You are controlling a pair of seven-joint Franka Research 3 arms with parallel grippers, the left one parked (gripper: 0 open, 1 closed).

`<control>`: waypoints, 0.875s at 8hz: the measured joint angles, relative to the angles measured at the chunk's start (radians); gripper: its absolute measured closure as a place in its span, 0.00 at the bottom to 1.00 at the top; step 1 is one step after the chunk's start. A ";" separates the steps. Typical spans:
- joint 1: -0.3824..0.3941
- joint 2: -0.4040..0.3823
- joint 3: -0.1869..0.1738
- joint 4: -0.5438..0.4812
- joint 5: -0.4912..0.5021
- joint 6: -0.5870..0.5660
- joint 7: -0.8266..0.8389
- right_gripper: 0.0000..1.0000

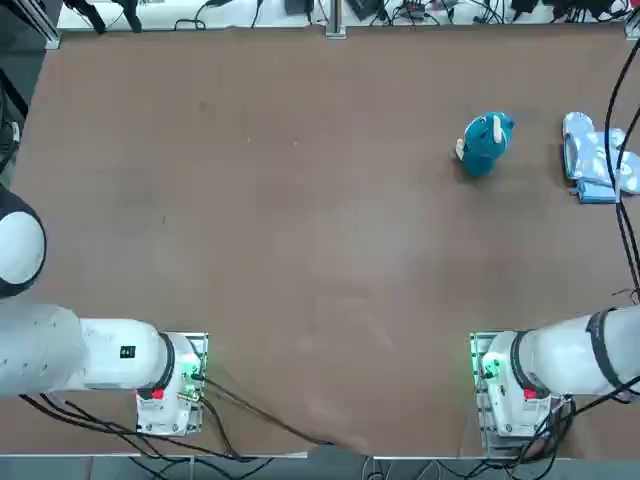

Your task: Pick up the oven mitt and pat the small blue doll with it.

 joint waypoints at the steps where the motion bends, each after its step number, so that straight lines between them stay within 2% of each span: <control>1: 0.000 0.000 0.000 0.002 0.001 -0.005 0.000 0.00; 5: -0.002 0.014 -0.002 0.003 -0.016 -0.018 0.000 0.00; 7: -0.002 0.046 -0.003 -0.018 -0.102 -0.009 -0.001 0.00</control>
